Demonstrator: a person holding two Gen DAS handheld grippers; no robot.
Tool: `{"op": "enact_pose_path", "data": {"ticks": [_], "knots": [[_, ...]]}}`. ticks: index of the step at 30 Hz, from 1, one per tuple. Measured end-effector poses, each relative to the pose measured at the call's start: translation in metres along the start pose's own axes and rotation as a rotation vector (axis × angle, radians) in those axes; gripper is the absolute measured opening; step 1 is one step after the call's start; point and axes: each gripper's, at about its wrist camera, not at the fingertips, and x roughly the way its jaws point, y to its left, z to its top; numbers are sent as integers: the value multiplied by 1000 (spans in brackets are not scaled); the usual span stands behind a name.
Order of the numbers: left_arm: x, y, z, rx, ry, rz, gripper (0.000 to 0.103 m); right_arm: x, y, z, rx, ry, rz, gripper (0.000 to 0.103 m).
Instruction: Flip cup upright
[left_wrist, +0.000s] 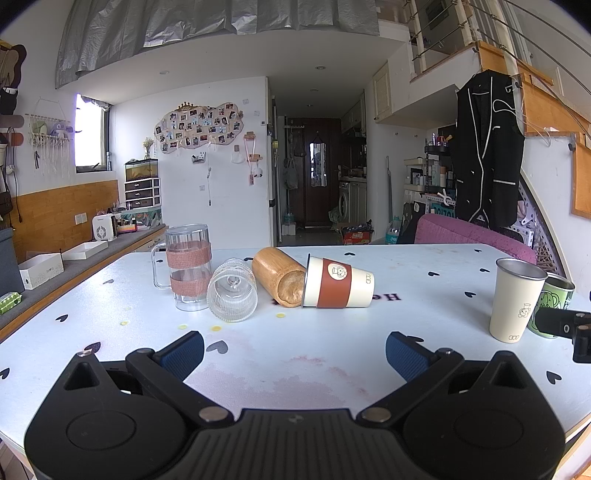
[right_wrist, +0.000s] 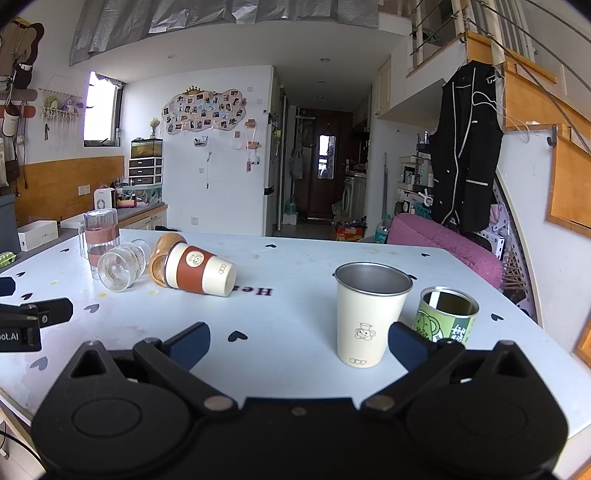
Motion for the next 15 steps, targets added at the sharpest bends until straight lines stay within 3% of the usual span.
{"op": "enact_pose_path", "data": {"ticks": [15], "knots": [[0,0,0,0,1,0,103,0,1,0,-5,-2,2,103]]}}
